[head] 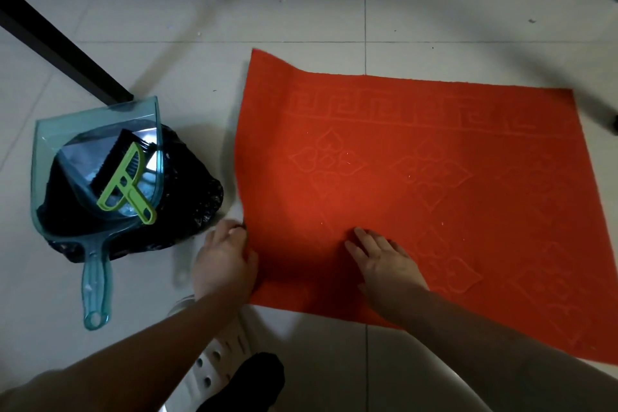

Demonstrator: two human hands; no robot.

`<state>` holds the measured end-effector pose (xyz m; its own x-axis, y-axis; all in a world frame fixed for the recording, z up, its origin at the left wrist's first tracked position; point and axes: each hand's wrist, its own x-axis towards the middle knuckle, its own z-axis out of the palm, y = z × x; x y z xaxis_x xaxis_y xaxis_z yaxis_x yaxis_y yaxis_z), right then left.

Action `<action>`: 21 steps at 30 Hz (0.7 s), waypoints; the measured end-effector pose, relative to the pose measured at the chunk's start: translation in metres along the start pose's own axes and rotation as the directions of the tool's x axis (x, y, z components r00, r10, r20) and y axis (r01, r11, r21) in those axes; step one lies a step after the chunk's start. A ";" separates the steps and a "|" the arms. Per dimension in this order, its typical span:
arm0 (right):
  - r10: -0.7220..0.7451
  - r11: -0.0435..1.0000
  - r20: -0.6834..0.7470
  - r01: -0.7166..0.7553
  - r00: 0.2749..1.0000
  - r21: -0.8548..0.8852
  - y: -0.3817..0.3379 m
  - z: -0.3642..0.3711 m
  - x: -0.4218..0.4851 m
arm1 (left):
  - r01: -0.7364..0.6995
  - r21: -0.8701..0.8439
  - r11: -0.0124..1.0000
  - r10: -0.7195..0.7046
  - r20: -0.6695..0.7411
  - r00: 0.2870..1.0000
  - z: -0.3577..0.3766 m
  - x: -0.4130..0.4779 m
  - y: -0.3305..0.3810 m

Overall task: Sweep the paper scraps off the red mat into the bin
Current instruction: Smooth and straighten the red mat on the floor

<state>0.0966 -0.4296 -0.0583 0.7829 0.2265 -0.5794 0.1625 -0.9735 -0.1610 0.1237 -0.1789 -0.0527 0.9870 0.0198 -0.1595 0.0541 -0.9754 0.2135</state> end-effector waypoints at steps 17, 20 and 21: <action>-0.019 0.999 0.018 0.019 1.000 -0.033 0.000 0.001 -0.003 | -0.311 0.049 0.949 0.203 0.658 0.725 0.006 0.047 0.056; -0.038 0.999 0.033 0.039 0.999 -0.030 0.002 -0.001 -0.004 | -0.249 -0.066 0.966 0.243 0.545 0.802 0.003 0.035 0.049; -0.046 0.998 0.041 0.048 0.998 -0.038 0.003 -0.001 -0.004 | -0.194 -0.130 0.972 0.233 0.489 0.840 0.001 0.031 0.047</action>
<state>0.0950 -0.4336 -0.0559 0.7491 0.2724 -0.6038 0.2222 -0.9621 -0.1583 0.1564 -0.2242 -0.0481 0.7681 -0.3182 -0.5556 -0.1194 -0.9237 0.3640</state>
